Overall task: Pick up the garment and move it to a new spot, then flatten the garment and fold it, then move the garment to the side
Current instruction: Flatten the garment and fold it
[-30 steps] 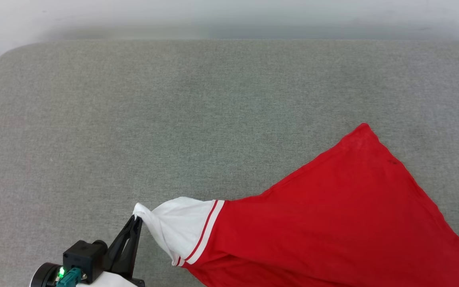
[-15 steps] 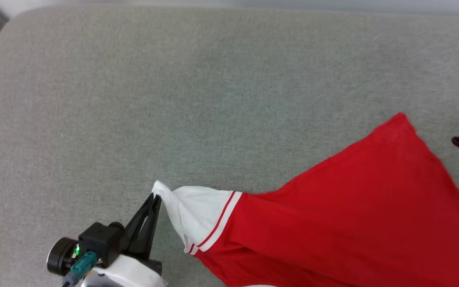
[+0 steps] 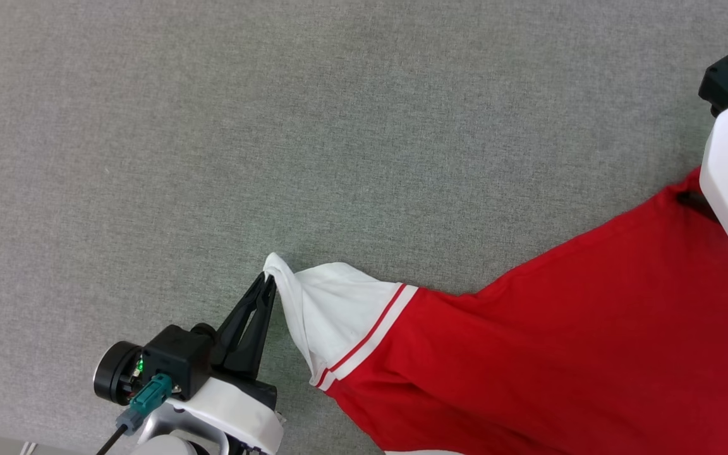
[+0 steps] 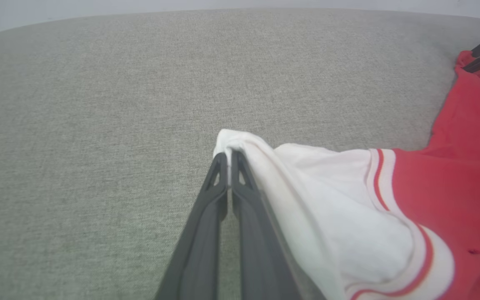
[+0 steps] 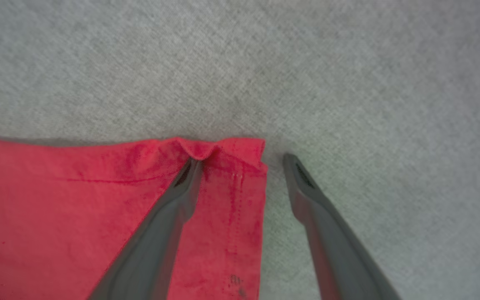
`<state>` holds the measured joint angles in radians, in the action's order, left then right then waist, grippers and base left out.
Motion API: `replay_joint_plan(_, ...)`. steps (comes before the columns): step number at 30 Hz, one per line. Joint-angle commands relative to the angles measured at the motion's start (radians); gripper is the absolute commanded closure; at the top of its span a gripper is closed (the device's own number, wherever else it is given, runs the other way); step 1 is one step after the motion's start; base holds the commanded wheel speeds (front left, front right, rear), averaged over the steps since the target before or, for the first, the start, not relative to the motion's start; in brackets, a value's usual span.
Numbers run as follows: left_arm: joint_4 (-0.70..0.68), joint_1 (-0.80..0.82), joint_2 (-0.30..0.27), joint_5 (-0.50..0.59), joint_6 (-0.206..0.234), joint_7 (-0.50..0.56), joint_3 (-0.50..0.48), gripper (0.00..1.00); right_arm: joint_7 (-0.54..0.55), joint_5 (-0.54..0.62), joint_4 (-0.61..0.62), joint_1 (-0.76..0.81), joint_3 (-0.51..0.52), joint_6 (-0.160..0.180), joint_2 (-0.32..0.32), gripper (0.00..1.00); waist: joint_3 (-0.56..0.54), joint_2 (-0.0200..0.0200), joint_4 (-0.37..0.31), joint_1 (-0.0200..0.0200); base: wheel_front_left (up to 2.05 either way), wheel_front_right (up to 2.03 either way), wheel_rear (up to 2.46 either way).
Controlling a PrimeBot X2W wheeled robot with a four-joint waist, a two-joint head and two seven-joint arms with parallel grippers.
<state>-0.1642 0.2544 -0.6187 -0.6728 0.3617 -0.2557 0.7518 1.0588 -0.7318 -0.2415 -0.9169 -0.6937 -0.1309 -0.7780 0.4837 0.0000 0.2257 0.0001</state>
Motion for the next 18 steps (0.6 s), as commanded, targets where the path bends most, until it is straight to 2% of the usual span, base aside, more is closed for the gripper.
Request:
replay_joint_plan(1, 0.002, 0.014, 0.004, 0.005, 0.002, -0.004, -0.004, 1.0, -0.003, -0.01, -0.038, 0.033, -0.051, 0.0, 0.014, 0.0, 0.006, 0.0, 0.001, -0.0001, 0.0, 0.0, 0.0)
replay_joint_plan(4, 0.007, 0.018, 0.008, 0.006, 0.001, -0.005, -0.006, 1.0, -0.016, -0.04, -0.074, 0.057, -0.106, 0.0, 0.023, 0.0, 0.006, 0.0, -0.005, -0.0001, 0.0, 0.0, 0.0)
replay_joint_plan(5, 0.01, 0.016, 0.008, 0.007, 0.0, -0.004, -0.008, 1.0, -0.028, -0.05, -0.076, 0.056, -0.119, 0.0, 0.024, 0.23, 0.002, 0.0, -0.008, -0.0001, 0.0, 0.0, 0.0)
replay_joint_plan(6, 0.013, 0.013, 0.007, 0.006, 0.001, -0.005, -0.01, 1.0, -0.049, -0.061, -0.071, 0.048, -0.126, -0.001, 0.027, 0.71, -0.004, 0.0, -0.014, -0.0001, 0.0, 0.0, 0.0)
replay_joint_plan(7, 0.016, 0.009, 0.006, 0.005, 0.002, -0.005, -0.013, 1.0, -0.066, -0.071, -0.069, 0.036, -0.129, -0.001, 0.028, 1.0, -0.012, 0.0, -0.02, -0.0001, 0.0, 0.0, 0.0)
replay_joint_plan(18, 0.013, 0.041, -0.039, 0.029, -0.008, -0.008, -0.063, 1.0, -0.291, -0.16, -0.033, -0.064, -0.106, 0.0, -0.011, 1.0, -0.151, 0.0, -0.087, -0.0001, 0.0, 0.0, 0.0)
